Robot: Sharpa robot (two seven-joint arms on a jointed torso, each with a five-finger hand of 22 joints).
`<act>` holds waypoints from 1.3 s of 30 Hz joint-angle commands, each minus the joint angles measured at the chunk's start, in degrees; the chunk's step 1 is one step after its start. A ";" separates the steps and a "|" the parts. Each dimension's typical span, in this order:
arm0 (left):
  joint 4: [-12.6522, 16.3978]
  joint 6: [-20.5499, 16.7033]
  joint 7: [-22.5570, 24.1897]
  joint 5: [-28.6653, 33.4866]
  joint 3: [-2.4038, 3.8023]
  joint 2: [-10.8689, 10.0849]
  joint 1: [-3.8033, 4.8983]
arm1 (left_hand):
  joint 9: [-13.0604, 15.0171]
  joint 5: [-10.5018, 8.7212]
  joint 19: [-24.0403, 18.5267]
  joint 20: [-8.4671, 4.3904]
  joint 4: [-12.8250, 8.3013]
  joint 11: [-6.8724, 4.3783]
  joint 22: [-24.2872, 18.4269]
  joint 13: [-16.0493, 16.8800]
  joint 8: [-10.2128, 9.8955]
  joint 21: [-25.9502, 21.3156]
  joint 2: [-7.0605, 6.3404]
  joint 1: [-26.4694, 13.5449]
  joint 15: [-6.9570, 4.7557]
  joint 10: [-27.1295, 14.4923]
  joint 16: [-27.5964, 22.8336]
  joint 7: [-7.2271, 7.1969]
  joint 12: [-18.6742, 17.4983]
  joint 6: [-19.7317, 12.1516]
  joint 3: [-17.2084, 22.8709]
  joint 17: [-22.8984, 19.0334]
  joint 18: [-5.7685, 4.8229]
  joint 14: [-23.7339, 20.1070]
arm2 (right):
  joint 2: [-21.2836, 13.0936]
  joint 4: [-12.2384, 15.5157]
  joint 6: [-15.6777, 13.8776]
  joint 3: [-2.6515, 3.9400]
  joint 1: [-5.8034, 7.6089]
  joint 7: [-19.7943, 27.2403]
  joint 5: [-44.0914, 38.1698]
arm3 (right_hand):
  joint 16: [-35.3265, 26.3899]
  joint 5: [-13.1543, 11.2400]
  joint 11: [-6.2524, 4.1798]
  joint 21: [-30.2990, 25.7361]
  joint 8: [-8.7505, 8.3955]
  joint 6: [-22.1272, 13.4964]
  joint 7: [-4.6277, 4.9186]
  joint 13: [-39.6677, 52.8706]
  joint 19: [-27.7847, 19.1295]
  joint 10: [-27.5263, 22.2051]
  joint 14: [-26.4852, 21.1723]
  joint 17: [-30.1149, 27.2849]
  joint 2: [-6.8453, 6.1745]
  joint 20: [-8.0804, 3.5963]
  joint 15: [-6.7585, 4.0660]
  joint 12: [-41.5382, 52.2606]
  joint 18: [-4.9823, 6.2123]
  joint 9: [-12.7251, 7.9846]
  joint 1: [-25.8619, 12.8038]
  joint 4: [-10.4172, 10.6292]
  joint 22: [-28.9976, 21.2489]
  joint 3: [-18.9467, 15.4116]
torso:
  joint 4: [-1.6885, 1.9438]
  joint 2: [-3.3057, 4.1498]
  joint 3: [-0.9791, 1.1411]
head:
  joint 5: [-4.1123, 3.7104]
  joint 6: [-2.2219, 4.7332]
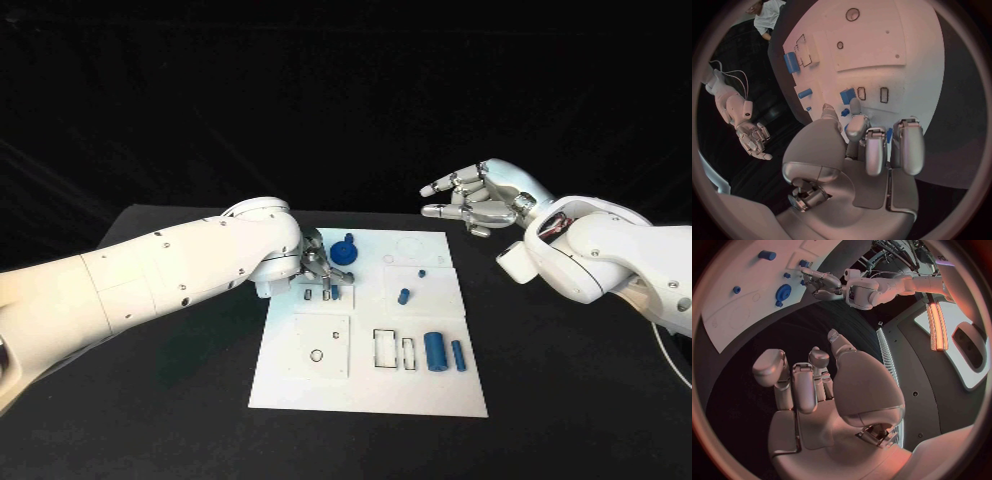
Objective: Assemble the parts on the task board
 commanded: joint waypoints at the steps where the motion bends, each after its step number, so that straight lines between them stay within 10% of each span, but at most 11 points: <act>1: -0.05 2.73 -2.64 -0.49 0.00 0.27 -0.01 | 0.28 -0.30 3.14 -0.41 -0.16 0.04 4.79 0.11 0.39 0.30 0.59 0.27 -0.34 0.31 0.26 0.01 0.40 -0.64 -0.32 15.07 -0.55 6.02 | 0.14 -0.08 1.29 -0.02 -0.03 -0.10 -0.19 | -0.13 0.13 -0.21 -0.35 0.36 0.17 -0.11 -0.01 -0.18 -0.24 2.97 2.54 0.42 -0.30 -0.30 -0.25 1.02 0.06 0.01 0.09 -0.03 -0.33 | 0.03 -0.02 0.02 | 0.02 -0.03; 39: -1.86 4.41 -2.61 -0.56 -0.02 1.61 -0.30 | 4.36 -0.22 3.08 -0.35 -2.61 -0.05 5.42 0.65 2.07 0.57 3.49 6.12 -0.37 0.09 0.26 -0.10 0.72 -2.17 2.08 15.07 -0.60 6.02 | 0.21 -0.02 2.70 -0.05 -0.05 -0.86 -0.39 | -0.23 0.43 -0.22 -0.44 0.46 0.16 -0.12 -0.19 -0.15 -0.29 2.97 2.44 0.51 -0.33 -0.33 -0.37 1.02 0.09 0.09 0.05 -0.12 -0.38 | 0.03 0.00 0.05 | -0.03 -0.63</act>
